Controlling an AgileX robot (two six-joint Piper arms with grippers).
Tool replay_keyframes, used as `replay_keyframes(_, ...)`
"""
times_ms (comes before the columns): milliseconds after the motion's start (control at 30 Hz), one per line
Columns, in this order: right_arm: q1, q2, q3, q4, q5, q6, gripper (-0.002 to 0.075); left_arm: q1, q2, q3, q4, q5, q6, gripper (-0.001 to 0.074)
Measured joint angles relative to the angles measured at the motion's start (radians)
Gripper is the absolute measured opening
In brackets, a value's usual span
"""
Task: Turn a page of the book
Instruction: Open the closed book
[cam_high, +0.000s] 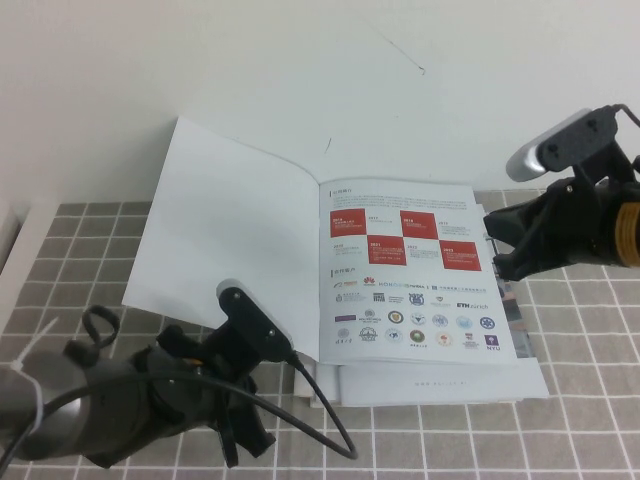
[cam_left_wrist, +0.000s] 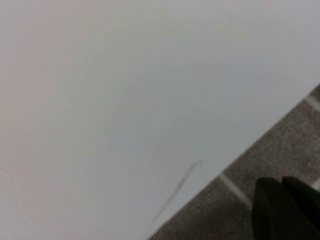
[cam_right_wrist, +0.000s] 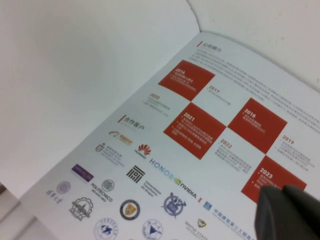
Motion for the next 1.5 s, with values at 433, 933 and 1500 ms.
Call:
replay_keyframes(433,0.000,0.063,-0.070,0.000,0.004,-0.035,-0.0001,0.000,-0.416,0.000,-0.072,0.200,-0.026,-0.0002)
replay_keyframes(933,0.059,0.004,-0.114,0.000,0.172,-0.150,-0.0001,0.259,-0.257,-0.525,0.038,0.780,-0.111,-0.0002)
replay_keyframes(1500,0.059,-0.283,-0.103,0.004,0.366,-0.259,-0.0001,0.427,-0.235,-0.655,0.060,1.145,-0.252,-0.0002)
